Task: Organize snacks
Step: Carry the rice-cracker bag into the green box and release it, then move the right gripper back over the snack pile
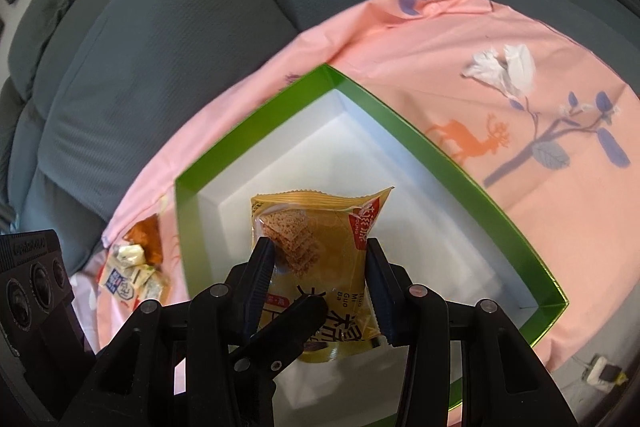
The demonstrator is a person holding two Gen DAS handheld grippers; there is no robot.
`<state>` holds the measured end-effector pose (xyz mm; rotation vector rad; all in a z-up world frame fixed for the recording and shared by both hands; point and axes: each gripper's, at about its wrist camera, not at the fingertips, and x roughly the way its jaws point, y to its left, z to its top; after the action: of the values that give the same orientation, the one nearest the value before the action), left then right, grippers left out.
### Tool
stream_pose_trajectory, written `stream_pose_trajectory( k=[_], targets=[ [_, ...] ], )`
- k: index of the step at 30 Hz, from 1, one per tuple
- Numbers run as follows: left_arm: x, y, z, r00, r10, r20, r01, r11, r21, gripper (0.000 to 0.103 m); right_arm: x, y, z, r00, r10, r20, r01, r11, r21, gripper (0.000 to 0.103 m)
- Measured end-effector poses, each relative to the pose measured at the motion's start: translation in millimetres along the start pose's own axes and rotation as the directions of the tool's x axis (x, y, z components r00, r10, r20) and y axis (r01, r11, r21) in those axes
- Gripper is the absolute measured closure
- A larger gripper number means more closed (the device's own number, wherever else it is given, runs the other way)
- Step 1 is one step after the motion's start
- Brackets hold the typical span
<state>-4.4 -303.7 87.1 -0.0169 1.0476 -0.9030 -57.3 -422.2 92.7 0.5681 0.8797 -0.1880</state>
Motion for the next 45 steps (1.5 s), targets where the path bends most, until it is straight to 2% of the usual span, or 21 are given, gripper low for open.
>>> stream_pose_trajectory(
  k=[12, 24, 29, 31, 32, 33, 35, 36, 38, 40, 41, 42, 43, 45],
  targets=[
    [15, -3, -2, 0.997, -0.019, -0.079, 0.017, 1.000, -0.024, 0.063, 13, -15, 2, 0.997, -0.064, -0.047, 0.066, 0.997, 0.037, 0.055],
    [22, -3, -4, 0.992, 0.036, -0.118, -0.040, 0.999, -0.028, 0.062, 27, -22, 2, 0.993, -0.074, -0.090, 0.080, 0.995, 0.064, 0.055],
    [20, -3, -4, 0.993, 0.052, -0.106, -0.055, 0.998, -0.032, 0.063, 28, -23, 2, 0.993, -0.068, -0.097, 0.075, 0.995, 0.070, 0.055],
    [12, -3, -5, 0.995, 0.053, -0.084, -0.056, 0.998, -0.032, 0.064, 26, -20, 2, 0.995, -0.053, -0.084, 0.058, 0.996, 0.062, 0.051],
    [5, -4, -6, 0.996, 0.055, -0.069, -0.057, 0.998, -0.026, 0.063, 24, -18, 3, 0.996, -0.043, -0.073, 0.047, 0.997, 0.057, 0.045],
    [-2, -4, -6, 0.997, 0.060, -0.051, -0.061, 0.998, -0.020, 0.062, 20, -16, 3, 0.998, -0.030, -0.052, 0.032, 0.998, 0.048, 0.040],
    [-22, -1, -8, 0.997, 0.077, -0.007, -0.077, 0.997, -0.022, 0.052, 13, -10, 3, 1.000, -0.024, -0.017, 0.025, 0.999, 0.032, 0.038],
    [-33, 3, -10, 0.996, 0.091, 0.020, -0.090, 0.996, -0.029, 0.047, 9, -6, 3, 1.000, -0.027, 0.001, 0.027, 0.999, 0.021, 0.036],
    [-54, 11, -14, 0.991, 0.117, 0.062, -0.115, 0.992, -0.043, 0.046, 2, 2, 3, 0.999, -0.020, 0.038, 0.020, 1.000, -0.005, 0.032],
    [-76, 22, -20, 0.985, 0.139, 0.098, -0.132, 0.989, -0.067, 0.037, -3, 10, 1, 0.998, -0.007, 0.058, 0.008, 1.000, -0.027, 0.030],
    [-90, 31, -25, 0.981, 0.155, 0.120, -0.145, 0.985, -0.088, 0.032, -5, 15, 1, 0.998, -0.001, 0.068, 0.004, 0.999, -0.041, 0.029],
    [-98, 37, -29, 0.976, 0.172, 0.136, -0.158, 0.982, -0.105, 0.021, -5, 19, 0, 0.997, 0.002, 0.074, 0.002, 0.999, -0.052, 0.028],
    [-107, 44, -33, 0.969, 0.194, 0.153, -0.176, 0.977, -0.123, 0.015, -6, 25, -1, 0.997, 0.006, 0.081, 0.000, 0.998, -0.070, 0.027],
    [-127, 60, -45, 0.950, 0.258, 0.176, -0.231, 0.960, -0.159, 0.013, -9, 38, -4, 0.996, 0.014, 0.092, -0.004, 0.994, -0.109, 0.023]
  ],
)
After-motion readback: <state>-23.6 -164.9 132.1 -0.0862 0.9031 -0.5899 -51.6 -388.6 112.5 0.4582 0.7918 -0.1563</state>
